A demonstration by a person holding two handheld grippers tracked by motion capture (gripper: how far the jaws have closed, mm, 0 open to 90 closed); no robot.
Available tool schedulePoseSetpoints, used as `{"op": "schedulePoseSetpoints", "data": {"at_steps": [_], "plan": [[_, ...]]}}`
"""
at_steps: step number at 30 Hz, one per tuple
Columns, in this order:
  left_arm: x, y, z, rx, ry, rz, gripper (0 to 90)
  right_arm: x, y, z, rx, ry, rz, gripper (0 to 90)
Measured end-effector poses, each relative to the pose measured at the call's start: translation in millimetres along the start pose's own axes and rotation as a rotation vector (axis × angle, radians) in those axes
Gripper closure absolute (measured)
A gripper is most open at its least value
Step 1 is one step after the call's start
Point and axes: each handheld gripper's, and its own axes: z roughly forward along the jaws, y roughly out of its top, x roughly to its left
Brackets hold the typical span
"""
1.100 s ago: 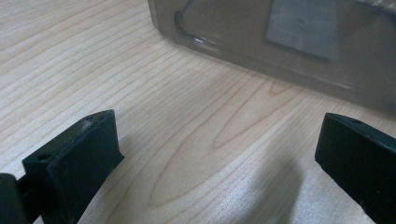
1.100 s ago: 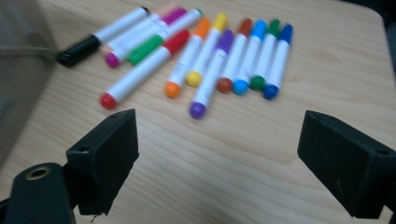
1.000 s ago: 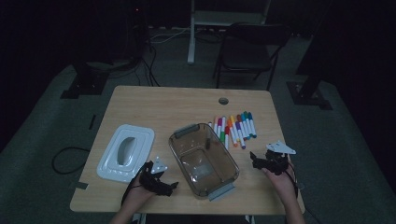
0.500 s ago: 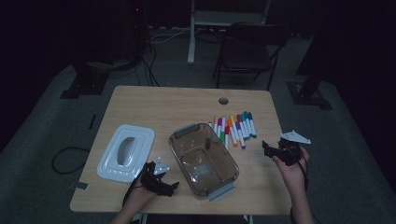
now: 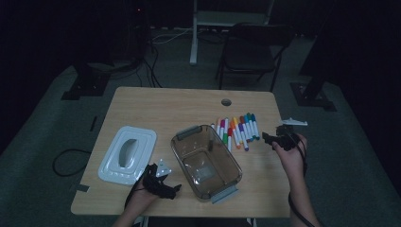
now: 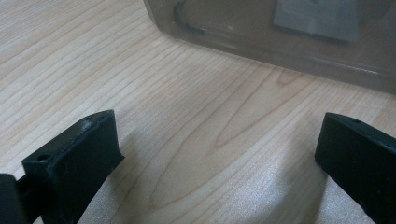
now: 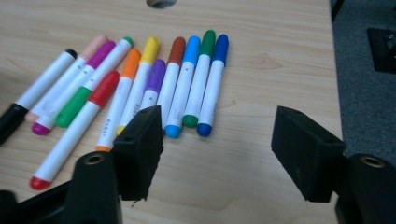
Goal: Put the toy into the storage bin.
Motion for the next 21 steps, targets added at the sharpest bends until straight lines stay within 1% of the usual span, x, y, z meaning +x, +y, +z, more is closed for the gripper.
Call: {"op": "schedulePoseSetpoints", "data": {"at_steps": [1,2,3,4,5,7,8,9,10,11,12,13,14,15,16,17,18,21], "plan": [[0.1,0.0,0.0,0.0,-0.001,0.0,0.5,-0.1,3.2,4.1,0.009,-0.004,-0.013,35.7],[0.1,0.1,0.1,0.0,-0.001,0.001,0.5,-0.4,6.3,8.6,0.017,0.007,-0.021,39.0],[0.1,0.1,0.2,-0.001,-0.001,-0.001,0.5,-0.7,9.3,13.5,0.023,0.034,-0.029,41.2],[0.1,0.1,0.1,0.0,-0.001,0.0,0.5,-0.8,12.0,18.4,0.024,0.057,-0.028,40.7],[0.1,0.1,0.2,0.0,-0.001,0.0,0.4,-1.2,14.6,22.7,0.02,0.064,-0.028,41.5],[0.1,0.2,0.3,-0.001,-0.001,-0.001,0.4,-1.6,19.5,31.5,0.008,0.058,-0.04,41.7],[0.1,0.2,0.3,-0.001,-0.001,0.0,0.5,-2.3,21.5,35.8,0.017,0.051,-0.029,46.1],[0.1,0.2,0.3,-0.001,-0.001,-0.001,0.4,-3.8,23.7,39.7,0.051,0.051,-0.003,49.2],[0.1,0.2,0.3,-0.001,-0.001,-0.001,0.5,-5.4,25.5,44.2,0.057,0.059,0.006,49.9],[0.1,0.2,0.3,-0.001,-0.001,0.0,0.4,-6.6,27.1,48.3,0.056,0.08,0.02,53.1],[0.1,0.2,0.3,-0.001,-0.001,0.0,0.4,-7.5,28.6,52.3,0.07,0.102,0.034,54.0],[0.2,0.2,0.3,-0.001,-0.002,0.0,0.4,-8.3,29.9,56.4,0.074,0.107,0.037,55.1],[0.2,0.2,0.4,-0.001,-0.002,0.001,0.4,-8.9,31.1,59.7,0.071,0.09,0.029,58.4],[0.4,0.3,0.4,-0.001,-0.003,0.001,0.5,-9.9,32.2,63.4,0.08,0.076,0.029,59.0],[0.5,0.3,0.5,-0.001,-0.004,0.002,0.5,-11.2,33.1,67.6,0.089,0.069,0.046,59.6],[0.6,0.4,0.5,-0.001,-0.004,0.003,0.5,-12.6,33.7,71.9,0.083,0.061,0.047,60.9],[0.6,0.4,0.5,-0.001,-0.004,0.003,0.5,-13.3,34.7,75.8,0.091,0.052,0.048,60.9],[0.6,0.4,0.5,-0.001,-0.004,0.003,0.5,-13.7,37.2,86.8,0.11,0.042,0.064,61.7]]}}
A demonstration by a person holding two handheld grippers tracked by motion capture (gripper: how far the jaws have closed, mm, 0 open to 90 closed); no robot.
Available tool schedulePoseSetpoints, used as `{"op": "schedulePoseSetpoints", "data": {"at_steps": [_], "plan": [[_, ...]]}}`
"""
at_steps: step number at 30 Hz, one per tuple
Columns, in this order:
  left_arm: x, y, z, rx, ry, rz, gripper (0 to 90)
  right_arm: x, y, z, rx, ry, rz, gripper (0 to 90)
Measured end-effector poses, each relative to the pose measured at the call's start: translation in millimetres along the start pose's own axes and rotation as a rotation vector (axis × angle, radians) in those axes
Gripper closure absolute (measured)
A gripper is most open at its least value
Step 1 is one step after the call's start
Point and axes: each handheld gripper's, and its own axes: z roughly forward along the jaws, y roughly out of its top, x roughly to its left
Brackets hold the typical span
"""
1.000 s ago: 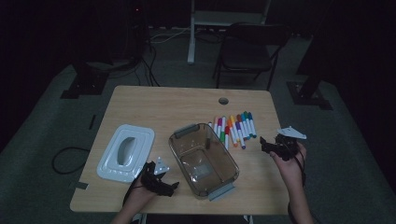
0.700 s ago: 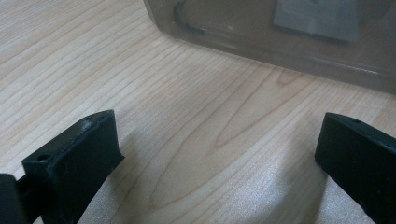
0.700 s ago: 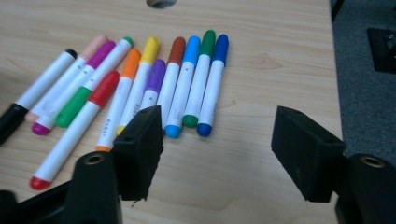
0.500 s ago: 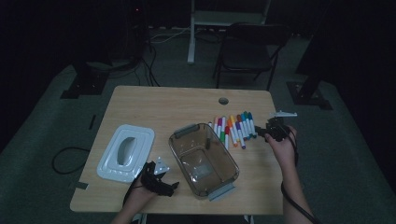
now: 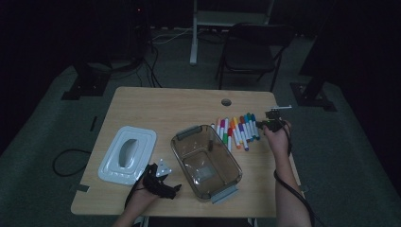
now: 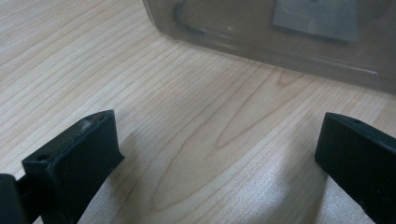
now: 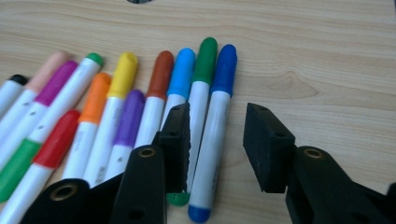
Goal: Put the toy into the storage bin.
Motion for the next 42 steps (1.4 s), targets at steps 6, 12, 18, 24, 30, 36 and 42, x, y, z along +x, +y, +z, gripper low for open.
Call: {"op": "schedulePoseSetpoints", "data": {"at_steps": [6,12,18,24,30,36,42], "plan": [[0.0,0.0,0.0,0.0,0.0,0.0,0.5,-3.7,3.4,17.2,0.026,-0.02,0.02,61.7],[0.0,0.0,0.0,0.0,0.0,0.0,0.5,-7.1,1.8,27.4,0.056,-0.032,0.027,62.0],[0.0,0.0,-0.1,0.001,-0.001,0.0,0.5,-7.3,0.9,33.2,0.085,-0.042,0.027,65.1],[0.0,0.0,-0.1,0.001,-0.001,0.0,0.5,-11.0,-2.1,36.3,0.102,-0.066,0.049,70.0],[0.0,0.0,-0.1,0.001,-0.001,0.0,0.5,-14.4,-3.8,30.1,0.112,-0.089,0.062,76.5],[0.3,0.3,0.2,0.001,-0.002,0.002,0.5,-11.4,-1.4,6.9,0.101,-0.073,0.077,76.5],[0.3,0.3,0.2,0.001,-0.002,0.002,0.5,-7.7,-2.2,-10.4,0.079,-0.045,0.089,76.6]]}}
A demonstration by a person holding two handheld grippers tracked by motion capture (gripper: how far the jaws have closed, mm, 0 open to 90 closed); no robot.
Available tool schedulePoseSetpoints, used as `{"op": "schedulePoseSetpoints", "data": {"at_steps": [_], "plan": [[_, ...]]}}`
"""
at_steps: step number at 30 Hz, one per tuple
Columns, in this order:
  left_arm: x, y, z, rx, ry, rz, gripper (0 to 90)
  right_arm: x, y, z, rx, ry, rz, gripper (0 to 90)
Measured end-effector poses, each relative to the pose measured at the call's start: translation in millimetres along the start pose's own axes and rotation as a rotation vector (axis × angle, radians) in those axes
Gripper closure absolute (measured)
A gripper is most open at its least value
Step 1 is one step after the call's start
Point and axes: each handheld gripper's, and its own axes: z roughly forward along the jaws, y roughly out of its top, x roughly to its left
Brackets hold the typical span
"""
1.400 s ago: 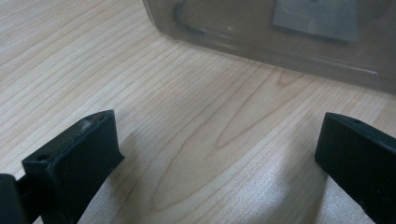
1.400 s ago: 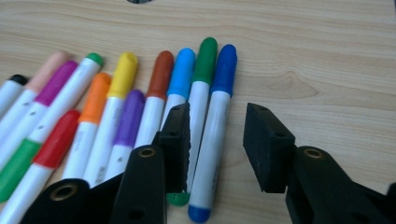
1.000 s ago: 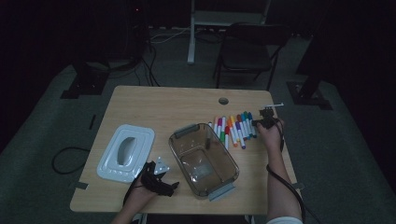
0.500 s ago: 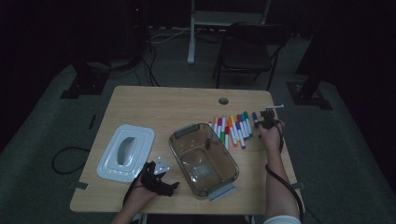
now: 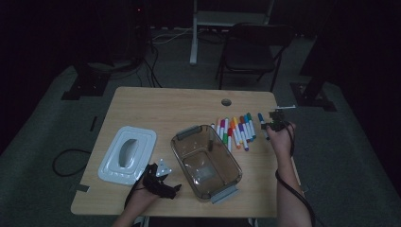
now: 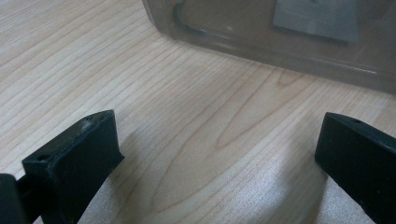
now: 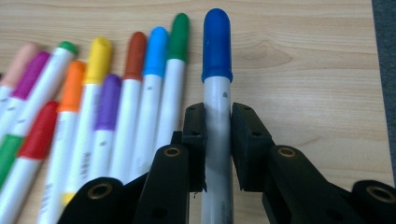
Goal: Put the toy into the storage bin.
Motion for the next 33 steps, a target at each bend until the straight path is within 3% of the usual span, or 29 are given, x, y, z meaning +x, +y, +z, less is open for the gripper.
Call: {"op": "schedulePoseSetpoints", "data": {"at_steps": [4,8,11,13,16,24,33], "plan": [[0.0,0.0,0.0,0.0,0.0,0.0,0.5,8.4,-3.2,-11.3,-0.007,0.017,-0.015,76.6],[-0.1,0.0,0.1,-0.001,0.001,0.0,0.5,21.2,-6.1,-30.3,-0.05,0.049,-0.024,76.6],[0.0,0.0,0.0,0.0,0.001,0.0,0.5,27.6,-7.6,-37.9,-0.065,0.048,-0.037,76.6],[0.0,0.0,0.0,0.0,0.001,0.0,0.5,35.6,-10.2,-48.0,-0.082,0.08,-0.047,76.6],[0.1,0.1,0.1,0.0,0.0,0.001,0.5,40.6,-11.5,-55.1,-0.093,0.079,-0.055,76.6],[0.1,0.1,0.2,-0.001,0.001,0.0,0.5,62.8,-14.6,-86.0,-0.136,0.148,-0.06,76.6],[0.1,0.2,0.2,-0.001,0.003,0.001,0.5,92.5,-21.0,-119.8,-0.179,0.208,-0.105,76.7]]}}
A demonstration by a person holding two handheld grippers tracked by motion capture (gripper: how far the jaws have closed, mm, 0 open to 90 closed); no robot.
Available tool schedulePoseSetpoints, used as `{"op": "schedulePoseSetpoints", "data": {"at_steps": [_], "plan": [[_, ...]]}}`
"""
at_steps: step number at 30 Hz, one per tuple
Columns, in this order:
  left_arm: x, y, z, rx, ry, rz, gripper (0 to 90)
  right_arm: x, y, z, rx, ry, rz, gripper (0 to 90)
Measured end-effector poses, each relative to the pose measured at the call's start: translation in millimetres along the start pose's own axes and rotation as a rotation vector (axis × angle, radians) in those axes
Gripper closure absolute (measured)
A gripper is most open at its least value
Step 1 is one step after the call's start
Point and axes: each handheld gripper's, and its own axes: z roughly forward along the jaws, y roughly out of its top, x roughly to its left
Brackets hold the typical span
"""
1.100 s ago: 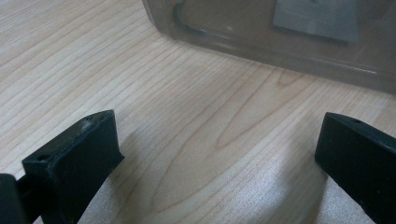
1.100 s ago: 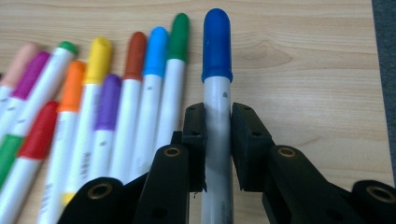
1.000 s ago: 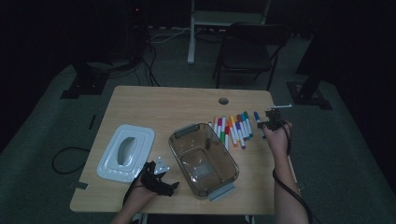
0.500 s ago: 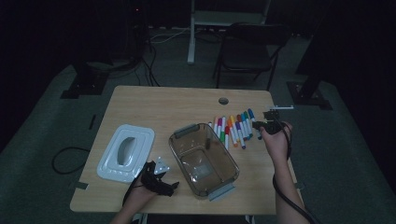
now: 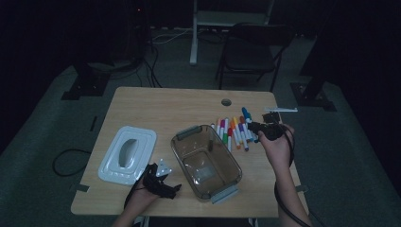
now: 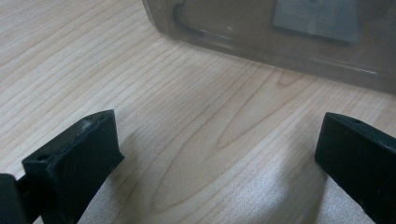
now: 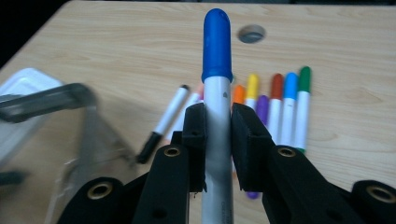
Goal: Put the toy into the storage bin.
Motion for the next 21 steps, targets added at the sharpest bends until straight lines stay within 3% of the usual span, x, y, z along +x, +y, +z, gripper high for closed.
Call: {"op": "schedulePoseSetpoints", "data": {"at_steps": [11,12,21], "plan": [[0.0,0.1,-0.2,0.002,-0.002,0.0,0.5,61.1,1.0,-31.4,-0.038,0.116,-0.112,76.6],[0.0,0.1,-0.1,0.001,-0.001,-0.001,0.5,61.1,1.0,-31.4,-0.038,0.116,-0.112,76.6],[0.1,0.1,-0.2,0.002,-0.002,0.0,0.5,104.4,-9.2,-32.7,-0.007,0.195,-0.18,76.6]]}}
